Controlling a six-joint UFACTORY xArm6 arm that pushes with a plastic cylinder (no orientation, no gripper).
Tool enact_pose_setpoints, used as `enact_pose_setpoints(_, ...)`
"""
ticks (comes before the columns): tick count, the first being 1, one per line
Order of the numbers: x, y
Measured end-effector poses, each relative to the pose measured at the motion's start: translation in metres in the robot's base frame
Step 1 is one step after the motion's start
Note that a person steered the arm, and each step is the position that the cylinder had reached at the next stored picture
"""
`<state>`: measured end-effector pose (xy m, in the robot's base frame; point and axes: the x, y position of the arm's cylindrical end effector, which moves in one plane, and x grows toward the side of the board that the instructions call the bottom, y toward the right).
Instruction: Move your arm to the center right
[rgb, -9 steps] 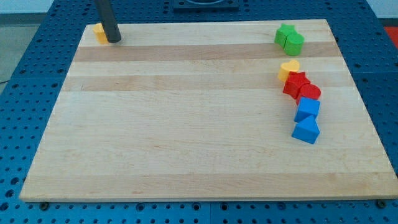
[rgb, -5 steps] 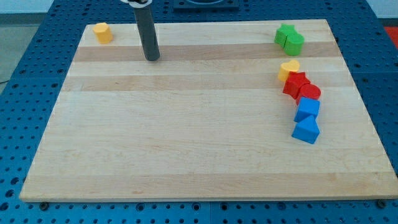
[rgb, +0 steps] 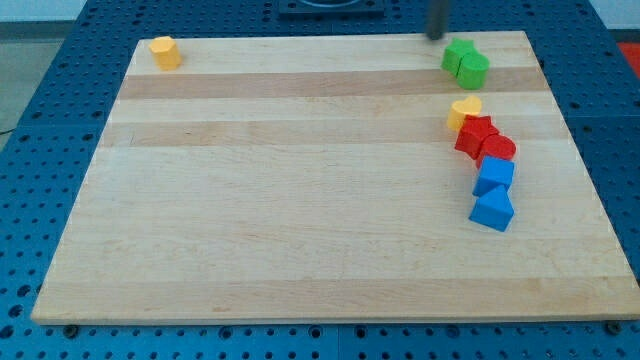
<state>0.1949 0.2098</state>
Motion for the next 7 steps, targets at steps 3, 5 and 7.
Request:
enact_pose_setpoints(3,0.118,0.135)
enact_pose_setpoints(5,0.226,0.127)
enact_pose_setpoints(7,0.248,0.087)
